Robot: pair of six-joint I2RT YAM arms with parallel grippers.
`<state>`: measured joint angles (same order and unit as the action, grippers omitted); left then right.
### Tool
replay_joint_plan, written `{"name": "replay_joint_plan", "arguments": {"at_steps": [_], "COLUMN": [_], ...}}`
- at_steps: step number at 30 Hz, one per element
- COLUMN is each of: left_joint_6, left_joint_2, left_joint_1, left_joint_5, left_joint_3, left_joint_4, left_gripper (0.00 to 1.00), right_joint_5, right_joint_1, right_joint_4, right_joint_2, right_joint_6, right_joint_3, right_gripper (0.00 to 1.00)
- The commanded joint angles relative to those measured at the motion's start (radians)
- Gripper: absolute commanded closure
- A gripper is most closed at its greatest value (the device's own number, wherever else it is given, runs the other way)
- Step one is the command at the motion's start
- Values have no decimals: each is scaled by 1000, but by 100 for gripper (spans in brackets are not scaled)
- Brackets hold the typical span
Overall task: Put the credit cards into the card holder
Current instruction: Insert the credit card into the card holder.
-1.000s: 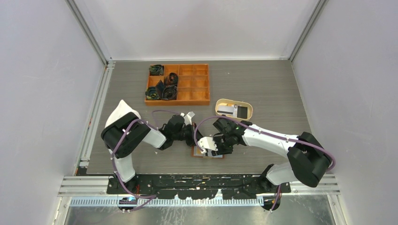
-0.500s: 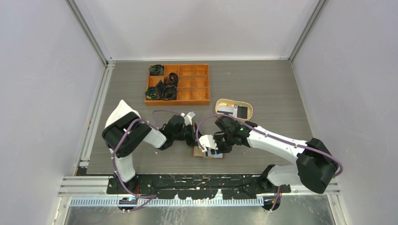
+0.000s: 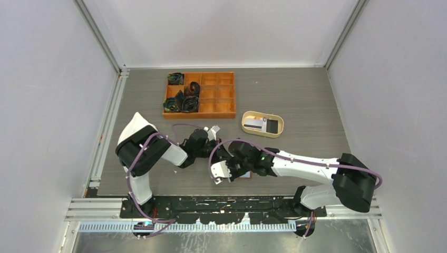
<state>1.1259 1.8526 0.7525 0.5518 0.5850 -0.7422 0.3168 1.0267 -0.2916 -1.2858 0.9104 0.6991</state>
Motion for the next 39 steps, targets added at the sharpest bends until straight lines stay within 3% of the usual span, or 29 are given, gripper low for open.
{"name": "replay_joint_plan", "arguments": {"at_steps": [1,17,32,39], "left_joint_6": [-16,-13,-11,-18], "left_joint_2": [22,25,15,-12], "left_joint_1": [4,5,4,5], "left_joint_5": [12,20,16,1], "left_joint_3": [10,12,15,5], "left_joint_4": [47,49,61,89], "left_gripper": [97,90,72,71], "right_joint_5": [-114,-237,-213,-208], "right_joint_1": [29,66,17,10], "right_joint_4": [148,172,125,114], "right_joint_2": [-33,-154,-127,-126], "right_joint_6": [-13,31,35,29], "right_joint_3": [-3,-1,-1,2], "right_gripper": [96,96,97,97]}}
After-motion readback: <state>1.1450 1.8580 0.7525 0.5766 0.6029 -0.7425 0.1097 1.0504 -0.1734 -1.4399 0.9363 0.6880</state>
